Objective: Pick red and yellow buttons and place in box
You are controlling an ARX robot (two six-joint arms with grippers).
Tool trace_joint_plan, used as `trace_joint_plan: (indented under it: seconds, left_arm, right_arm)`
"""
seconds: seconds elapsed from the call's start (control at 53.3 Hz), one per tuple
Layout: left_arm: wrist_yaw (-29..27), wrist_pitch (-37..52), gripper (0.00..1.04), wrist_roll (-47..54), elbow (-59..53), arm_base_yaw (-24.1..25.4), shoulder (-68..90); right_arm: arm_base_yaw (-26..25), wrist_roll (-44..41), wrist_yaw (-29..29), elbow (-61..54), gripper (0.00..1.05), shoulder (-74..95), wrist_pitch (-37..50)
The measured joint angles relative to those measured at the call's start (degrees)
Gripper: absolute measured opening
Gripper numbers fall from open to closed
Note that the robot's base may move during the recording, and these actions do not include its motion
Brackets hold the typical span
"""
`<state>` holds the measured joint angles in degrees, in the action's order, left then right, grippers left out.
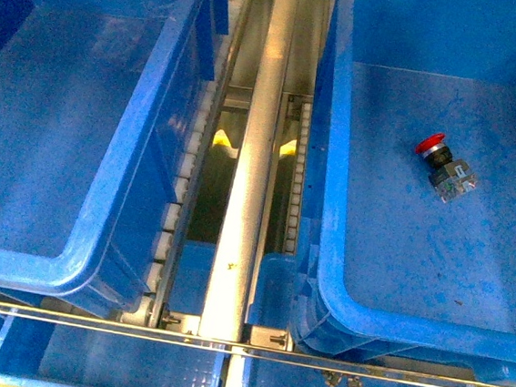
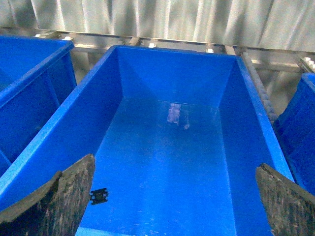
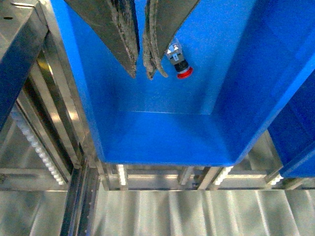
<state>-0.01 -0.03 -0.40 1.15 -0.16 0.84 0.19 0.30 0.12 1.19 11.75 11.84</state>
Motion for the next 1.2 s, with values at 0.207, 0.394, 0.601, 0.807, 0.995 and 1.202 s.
trace_joint_plan:
  seconds: [0.207, 0.394, 0.601, 0.807, 0.995, 1.202]
  left_arm:
    - [0.0, 0.0, 0.97, 0.0, 0.0, 0.0, 0.0]
    - [0.0, 0.0, 0.97, 0.0, 0.0, 0.0, 0.0]
    - [0.0, 0.0, 0.97, 0.0, 0.0, 0.0, 0.0]
    - [0.0, 0.0, 0.97, 0.0, 0.0, 0.0, 0.0]
    - [0.2, 0.0, 0.97, 0.0, 0.0, 0.1, 0.0]
    - [0.1, 0.0, 0.97, 0.0, 0.0, 0.1, 0.0]
  right_arm:
    - [0.0, 0.0, 0.0, 0.0, 0.03, -9.2, -11.0]
    - [0.0, 0.0, 0.0, 0.0, 0.03, -11.4, -11.7]
    - [0.0, -0.1, 0.0, 0.0, 0.26, -11.5, -11.8]
    - [0.0, -0.1, 0.0, 0.0, 0.62, -11.5, -11.8]
    - [0.0, -0.1, 0.3, 0.0, 0.93, -11.5, -11.8]
    - [0.0, -0.1, 0.1, 0.0, 0.98, -11.5, -11.8]
